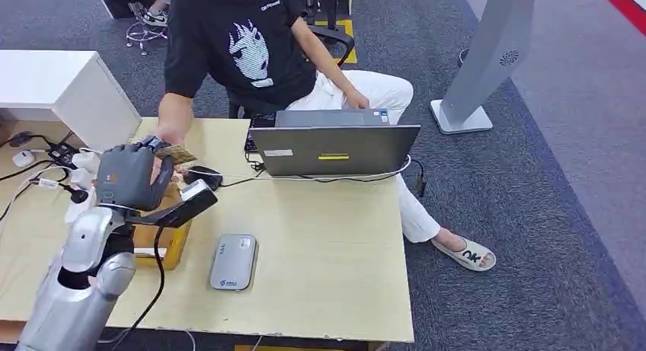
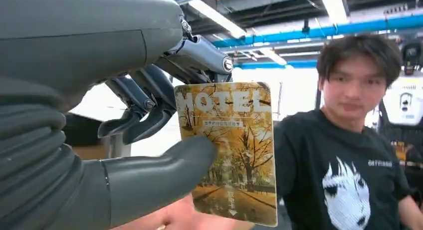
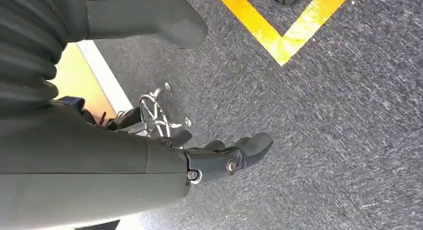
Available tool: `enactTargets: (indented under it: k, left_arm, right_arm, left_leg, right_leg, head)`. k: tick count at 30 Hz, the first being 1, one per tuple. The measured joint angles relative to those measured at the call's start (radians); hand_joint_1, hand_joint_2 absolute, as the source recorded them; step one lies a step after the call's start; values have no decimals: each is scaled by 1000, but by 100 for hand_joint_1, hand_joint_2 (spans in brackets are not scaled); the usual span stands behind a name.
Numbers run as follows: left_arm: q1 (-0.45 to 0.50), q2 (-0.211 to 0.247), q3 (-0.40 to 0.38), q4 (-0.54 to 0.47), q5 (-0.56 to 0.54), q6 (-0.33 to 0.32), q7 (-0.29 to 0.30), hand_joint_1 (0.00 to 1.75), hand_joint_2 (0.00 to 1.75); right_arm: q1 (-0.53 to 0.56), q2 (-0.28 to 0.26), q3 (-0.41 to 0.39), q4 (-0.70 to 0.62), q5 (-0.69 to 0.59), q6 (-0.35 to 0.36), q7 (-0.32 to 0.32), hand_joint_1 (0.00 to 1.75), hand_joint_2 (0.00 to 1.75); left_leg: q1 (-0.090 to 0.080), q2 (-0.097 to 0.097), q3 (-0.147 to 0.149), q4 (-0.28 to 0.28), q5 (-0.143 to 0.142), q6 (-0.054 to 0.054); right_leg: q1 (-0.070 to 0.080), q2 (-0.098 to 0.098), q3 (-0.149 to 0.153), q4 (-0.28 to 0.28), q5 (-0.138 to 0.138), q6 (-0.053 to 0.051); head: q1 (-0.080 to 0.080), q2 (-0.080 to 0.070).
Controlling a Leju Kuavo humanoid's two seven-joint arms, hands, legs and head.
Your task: Pass the card to the sensor for recognition and then transmit it.
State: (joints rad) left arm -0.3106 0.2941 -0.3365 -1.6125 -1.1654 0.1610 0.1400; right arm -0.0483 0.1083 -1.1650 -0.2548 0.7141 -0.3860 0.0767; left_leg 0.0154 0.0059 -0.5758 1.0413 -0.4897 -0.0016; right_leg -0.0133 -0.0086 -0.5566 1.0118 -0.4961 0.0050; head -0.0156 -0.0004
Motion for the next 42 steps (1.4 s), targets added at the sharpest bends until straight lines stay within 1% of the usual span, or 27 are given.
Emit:
enactTargets:
  k: [16,19,26,27,28,29,30,31,32,33,35,42]
  left_arm:
    - [-8,0,21,-13,-3,4,0,175,175]
    - [-8,0,22,-13,-28,17,5,175,175]
    - [-8,0,22,-13,-29,17,5,175,175]
    - [-8,0,24,-13,-39,23,7,175,175]
    - [-12,1,33,-13,-75,52,20,175,175]
    - [-16,2,39,-13,-80,59,24,175,175]
    - [-31,2,60,-13,-75,65,23,0,175]
    - [-58,-2,87,-13,-71,116,-3,0,175]
    - [-59,-10,105,-14,-75,186,-22,0,175]
    - [-58,-12,108,-17,-76,201,-27,0,175]
    - [-58,-18,119,-22,-78,213,-35,0,175]
    - [-38,-28,131,-27,-78,219,-35,0,175]
  right_arm:
    - [-2,0,0,0,0,0,0,0,175]
    - [-2,0,0,0,3,0,0,0,175]
    - [-2,0,0,0,3,0,0,0,175]
    - [-2,0,0,0,6,0,0,0,175]
    - [-2,0,0,0,14,0,-1,0,175]
    - [-2,0,0,0,18,0,-1,0,175]
    - [-2,0,0,0,21,0,-1,0,175]
    - [-4,0,0,0,45,3,0,0,175]
    - [-4,0,0,0,54,9,0,0,175]
    - [-4,0,0,0,55,10,0,0,175]
    - [-4,0,0,0,57,10,1,0,175]
    - [-4,0,0,0,57,9,1,0,175]
  left_leg:
    - [0,0,-1,0,0,0]
    - [0,0,-2,0,0,0]
    - [0,0,-2,0,0,0]
    - [0,0,-3,0,0,0]
    - [0,1,-4,0,0,0]
    - [0,1,-5,0,0,0]
    - [0,1,-7,0,0,0]
    - [0,1,-7,0,0,0]
    - [0,1,-7,0,0,0]
    - [0,0,-7,0,0,0]
    - [0,0,-7,0,0,0]
    - [0,1,-6,0,1,0]
  right_leg:
    - [0,0,-1,0,0,0]
    - [0,1,-2,0,0,0]
    - [0,1,-2,0,0,0]
    - [0,1,-3,0,0,0]
    - [0,1,-4,0,0,0]
    - [0,2,-5,0,0,0]
    - [0,1,-7,0,0,0]
    - [0,1,-7,0,0,0]
    - [0,1,-7,0,0,0]
    - [0,1,-7,0,0,0]
    - [0,1,-7,0,0,0]
    - [0,1,-6,0,2,0]
  head:
    - [0,0]
    - [0,0]
    - [0,0]
    - [0,0]
    - [0,0]
    - [0,0]
    - [0,0]
    - [0,0]
    - [0,0]
    - [0,0]
    - [0,0]
    - [0,0]
